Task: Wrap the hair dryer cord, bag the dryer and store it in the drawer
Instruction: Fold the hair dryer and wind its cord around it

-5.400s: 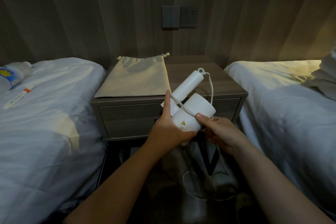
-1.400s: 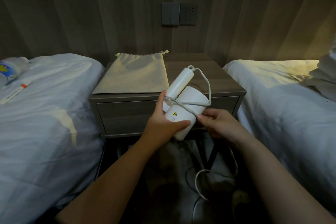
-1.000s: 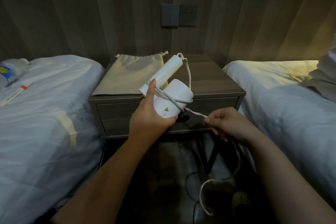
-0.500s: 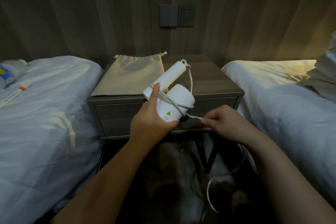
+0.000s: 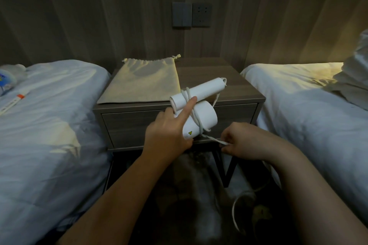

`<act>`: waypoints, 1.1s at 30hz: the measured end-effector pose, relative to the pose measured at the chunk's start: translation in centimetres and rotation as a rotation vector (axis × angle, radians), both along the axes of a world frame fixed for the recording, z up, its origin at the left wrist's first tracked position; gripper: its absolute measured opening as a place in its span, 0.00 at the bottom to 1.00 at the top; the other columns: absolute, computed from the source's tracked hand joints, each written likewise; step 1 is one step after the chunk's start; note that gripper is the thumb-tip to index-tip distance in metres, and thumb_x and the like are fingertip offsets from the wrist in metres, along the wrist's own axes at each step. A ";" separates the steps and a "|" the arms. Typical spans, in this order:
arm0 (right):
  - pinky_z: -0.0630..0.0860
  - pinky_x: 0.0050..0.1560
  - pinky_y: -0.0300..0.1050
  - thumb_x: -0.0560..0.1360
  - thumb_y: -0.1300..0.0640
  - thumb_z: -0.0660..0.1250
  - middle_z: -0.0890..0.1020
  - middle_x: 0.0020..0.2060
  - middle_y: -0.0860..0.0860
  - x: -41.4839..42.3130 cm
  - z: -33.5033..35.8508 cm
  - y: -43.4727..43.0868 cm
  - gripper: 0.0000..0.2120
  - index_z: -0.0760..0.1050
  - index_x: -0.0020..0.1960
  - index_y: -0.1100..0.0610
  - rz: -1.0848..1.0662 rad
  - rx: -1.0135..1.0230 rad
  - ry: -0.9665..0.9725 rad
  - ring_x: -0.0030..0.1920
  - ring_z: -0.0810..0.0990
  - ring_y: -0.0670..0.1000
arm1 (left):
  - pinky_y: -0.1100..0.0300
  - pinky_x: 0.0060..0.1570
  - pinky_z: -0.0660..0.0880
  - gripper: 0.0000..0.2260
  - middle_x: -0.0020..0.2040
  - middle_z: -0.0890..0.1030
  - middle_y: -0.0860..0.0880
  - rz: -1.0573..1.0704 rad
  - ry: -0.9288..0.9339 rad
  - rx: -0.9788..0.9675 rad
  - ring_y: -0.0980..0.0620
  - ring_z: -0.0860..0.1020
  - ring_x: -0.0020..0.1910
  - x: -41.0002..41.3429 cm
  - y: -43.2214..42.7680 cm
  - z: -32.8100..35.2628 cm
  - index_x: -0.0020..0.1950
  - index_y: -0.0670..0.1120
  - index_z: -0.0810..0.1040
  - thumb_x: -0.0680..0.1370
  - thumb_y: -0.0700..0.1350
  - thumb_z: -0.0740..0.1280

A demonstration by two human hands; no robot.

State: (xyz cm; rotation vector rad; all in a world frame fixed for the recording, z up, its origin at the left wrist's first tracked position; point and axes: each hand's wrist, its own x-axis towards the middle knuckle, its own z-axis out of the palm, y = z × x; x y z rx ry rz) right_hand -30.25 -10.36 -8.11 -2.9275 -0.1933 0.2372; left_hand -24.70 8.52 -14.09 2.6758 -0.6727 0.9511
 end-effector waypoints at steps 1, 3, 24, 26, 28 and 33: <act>0.73 0.39 0.46 0.71 0.54 0.66 0.78 0.31 0.51 -0.1 0.1 -0.2 0.07 0.77 0.36 0.56 -0.009 -0.022 0.020 0.35 0.76 0.50 | 0.57 0.30 0.73 0.42 0.44 0.77 0.44 0.010 -0.017 0.006 0.46 0.75 0.38 -0.1 -0.1 0.0 0.74 0.56 0.59 0.62 0.54 0.71; 0.75 0.39 0.46 0.70 0.55 0.64 0.77 0.25 0.51 -0.3 0.3 -0.6 0.09 0.74 0.32 0.56 -0.025 -0.058 0.076 0.30 0.76 0.49 | 0.57 0.30 0.73 0.40 0.44 0.77 0.44 0.034 -0.054 0.006 0.46 0.75 0.37 -0.1 0.0 0.2 0.74 0.56 0.61 0.63 0.54 0.71; 0.72 0.37 0.33 0.70 0.56 0.72 0.81 0.30 0.44 -1.2 2.1 -2.2 0.07 0.80 0.35 0.46 0.106 0.271 0.131 0.32 0.77 0.38 | 0.58 0.45 0.71 0.44 0.57 0.73 0.48 -0.310 0.358 0.325 0.50 0.73 0.52 0.3 0.1 -1.3 0.70 0.69 0.37 0.68 0.60 0.68; 0.72 0.39 0.28 0.72 0.62 0.70 0.82 0.34 0.41 -1.0 1.9 -2.3 0.14 0.79 0.38 0.42 0.117 0.294 0.093 0.36 0.78 0.36 | 0.58 0.46 0.71 0.44 0.57 0.73 0.48 -0.337 0.374 0.351 0.50 0.73 0.52 0.4 0.1 -1.4 0.70 0.69 0.36 0.69 0.60 0.68; 0.76 0.45 0.35 0.71 0.62 0.70 0.84 0.38 0.45 -0.3 1.2 -2.4 0.12 0.80 0.40 0.45 0.044 0.335 -0.047 0.40 0.80 0.40 | 0.57 0.46 0.72 0.45 0.56 0.73 0.48 -0.366 0.391 0.356 0.51 0.73 0.51 0.2 0.2 -1.4 0.70 0.69 0.36 0.68 0.60 0.68; 0.76 0.42 0.46 0.63 0.55 0.78 0.80 0.31 0.48 0.8 0.1 -2.7 0.10 0.76 0.31 0.51 -0.253 0.376 -0.303 0.36 0.78 0.48 | 0.59 0.45 0.69 0.44 0.56 0.72 0.49 -0.428 0.362 0.354 0.51 0.72 0.52 -0.2 -0.1 -0.9 0.70 0.68 0.35 0.69 0.62 0.67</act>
